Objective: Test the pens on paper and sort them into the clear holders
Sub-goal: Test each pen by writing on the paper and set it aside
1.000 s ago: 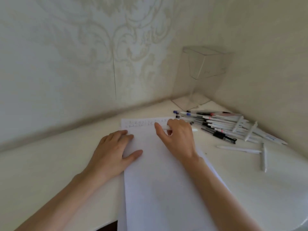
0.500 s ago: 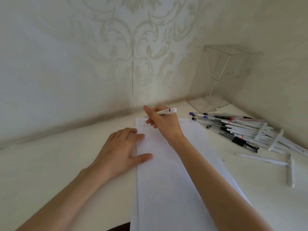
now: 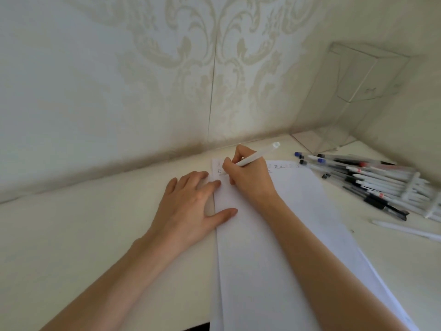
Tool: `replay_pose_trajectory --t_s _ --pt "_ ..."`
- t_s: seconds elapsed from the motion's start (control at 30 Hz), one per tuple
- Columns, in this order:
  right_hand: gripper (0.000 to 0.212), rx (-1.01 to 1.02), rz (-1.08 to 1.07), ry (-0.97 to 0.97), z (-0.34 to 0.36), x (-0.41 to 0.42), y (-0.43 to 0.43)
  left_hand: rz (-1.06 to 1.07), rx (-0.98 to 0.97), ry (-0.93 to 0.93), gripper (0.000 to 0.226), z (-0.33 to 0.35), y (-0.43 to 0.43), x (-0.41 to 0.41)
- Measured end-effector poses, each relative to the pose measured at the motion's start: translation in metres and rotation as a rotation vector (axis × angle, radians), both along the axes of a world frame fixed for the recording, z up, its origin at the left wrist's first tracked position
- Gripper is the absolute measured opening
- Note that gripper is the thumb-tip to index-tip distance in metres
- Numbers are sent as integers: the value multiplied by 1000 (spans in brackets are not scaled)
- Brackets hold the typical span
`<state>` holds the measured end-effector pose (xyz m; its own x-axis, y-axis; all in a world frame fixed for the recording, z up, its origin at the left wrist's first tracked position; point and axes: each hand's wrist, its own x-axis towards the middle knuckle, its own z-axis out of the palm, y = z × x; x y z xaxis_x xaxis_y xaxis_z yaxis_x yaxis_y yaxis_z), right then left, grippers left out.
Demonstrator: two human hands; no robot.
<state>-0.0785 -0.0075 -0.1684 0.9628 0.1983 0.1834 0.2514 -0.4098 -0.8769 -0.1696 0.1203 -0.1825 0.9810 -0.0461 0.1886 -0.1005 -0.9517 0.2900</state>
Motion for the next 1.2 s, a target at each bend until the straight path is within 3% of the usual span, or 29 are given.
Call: replay_pose_trajectory --t_s 0.93,1.1,1.2 --pt "28 32 10 55 1 0 0 2 -22 -52 87 -3 1 2" --pt "36 -8 -39 22 2 1 0 7 -19 -49 90 -2 2 1" --pt "33 122 -30 32 5 -1 -3 3 -17 -50 92 -2 2 1"
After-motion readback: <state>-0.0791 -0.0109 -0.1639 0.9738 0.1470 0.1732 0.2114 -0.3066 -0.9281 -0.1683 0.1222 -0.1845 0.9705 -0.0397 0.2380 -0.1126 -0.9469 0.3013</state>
